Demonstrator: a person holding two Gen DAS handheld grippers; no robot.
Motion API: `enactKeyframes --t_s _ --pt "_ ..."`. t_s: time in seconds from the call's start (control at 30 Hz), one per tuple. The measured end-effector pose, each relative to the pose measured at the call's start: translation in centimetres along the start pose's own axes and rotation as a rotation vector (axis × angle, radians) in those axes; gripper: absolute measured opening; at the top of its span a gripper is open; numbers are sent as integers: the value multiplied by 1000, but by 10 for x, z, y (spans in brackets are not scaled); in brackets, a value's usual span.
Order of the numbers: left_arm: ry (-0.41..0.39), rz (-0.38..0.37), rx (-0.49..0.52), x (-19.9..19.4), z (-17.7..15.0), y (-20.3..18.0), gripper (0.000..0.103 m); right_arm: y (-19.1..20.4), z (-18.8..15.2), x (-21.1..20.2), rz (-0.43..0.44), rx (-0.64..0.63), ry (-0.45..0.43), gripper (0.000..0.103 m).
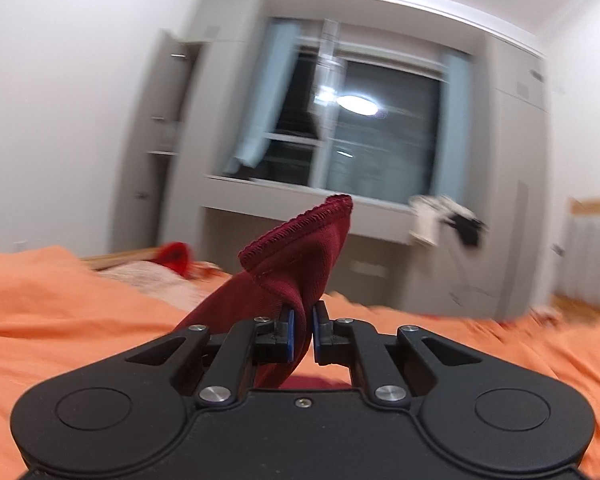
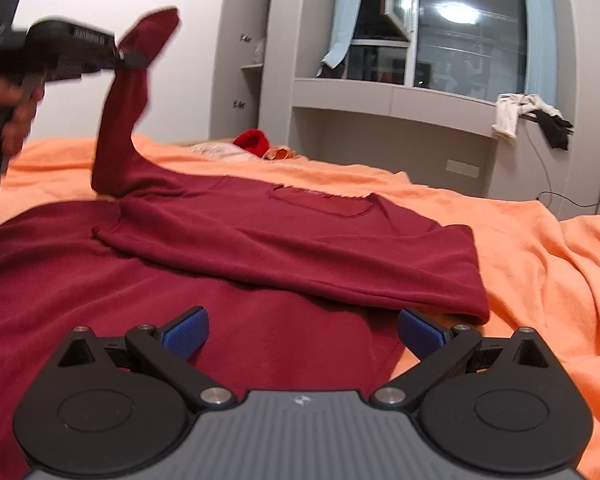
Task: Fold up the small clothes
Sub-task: 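Carry the sleeve across the shirt body with the left gripper and release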
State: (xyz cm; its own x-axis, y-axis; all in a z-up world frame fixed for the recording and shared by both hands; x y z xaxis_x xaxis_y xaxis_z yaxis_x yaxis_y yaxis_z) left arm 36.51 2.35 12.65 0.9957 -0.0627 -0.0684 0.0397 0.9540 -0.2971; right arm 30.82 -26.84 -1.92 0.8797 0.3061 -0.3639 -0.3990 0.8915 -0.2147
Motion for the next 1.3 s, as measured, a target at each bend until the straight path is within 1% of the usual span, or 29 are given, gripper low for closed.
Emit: enactKeyframes --t_s 0.07,0.13,0.27,0.37,0.47,0.57,0.6,0.63,0.7,0.73,0.8,0.87,0.9,0.93,0.97,1.0,1.03,1.07,1.13,1.17,1.23,1.3 --pt "52 -56 56 4 -25 -24 9 -6 -1 -3 -11 31 -9 103" --pt "110 -96 109 8 -52 -38 9 -14 -2 -5 -27 71 -9 103" --pt "223 -153 201 5 -103 -56 9 -34 -5 -8 -46 177 -7 103" --pt "276 -195 231 5 -125 -55 9 -47 -9 -8 -56 268 2 103" --pt "307 -229 270 0 -136 -53 10 -59 -15 -5 -63 353 28 103" --pt "363 -257 282 -2 -146 -53 12 -68 -21 -3 -68 424 52 103" --pt "381 -266 278 -5 -147 -53 15 -70 -22 -3 -68 438 56 103" --pt "403 -279 273 -5 -151 -52 20 -70 -24 -2 -69 451 59 103" --pt "438 -307 268 -9 -155 -51 26 -71 -25 -1 -72 464 63 103" --pt "453 -319 273 -14 -157 -51 32 -71 -24 0 -73 465 63 103" --pt "483 -349 285 -18 -160 -51 36 -69 -24 0 -75 459 65 103" --pt "505 -384 300 -24 -163 -51 44 -66 -22 2 -78 451 68 103" --pt "518 -409 309 -27 -164 -52 49 -65 -22 3 -78 446 69 103" --pt "529 -427 312 -29 -163 -52 57 -64 -21 3 -79 441 71 103" --pt "542 -449 308 -32 -163 -52 63 -63 -19 5 -80 435 73 103" --pt "547 -466 295 -34 -160 -53 71 -62 -18 5 -82 426 75 103" --pt "545 -480 267 -35 -157 -51 77 -60 -16 5 -84 418 77 103" --pt "542 -486 238 -36 -154 -49 78 -59 -15 6 -85 409 79 103" --pt "534 -480 184 -33 -144 -45 80 -57 -10 6 -88 387 84 103" --pt "518 -463 161 -31 -137 -41 82 -55 -7 6 -89 374 82 103" --pt "465 -407 125 -26 -122 -30 94 -52 -2 5 -92 344 72 103" --pt "411 -334 89 -19 -107 -15 97 -45 5 5 -92 299 59 103"
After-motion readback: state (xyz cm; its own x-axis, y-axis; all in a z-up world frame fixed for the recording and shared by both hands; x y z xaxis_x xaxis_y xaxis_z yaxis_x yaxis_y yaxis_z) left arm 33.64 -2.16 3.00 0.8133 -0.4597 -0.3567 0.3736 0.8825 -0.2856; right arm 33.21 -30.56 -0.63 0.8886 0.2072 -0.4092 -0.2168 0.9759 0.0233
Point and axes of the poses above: each gripper's, at about its wrist camera, not at the fingertips, and x roughly the way its jaws point, y to its left, z to its top, the point moved 6 cm from there along x, roughly the way its jaws point, and after that the axes turned 9 degrees about -x, right-handed, at the moved point
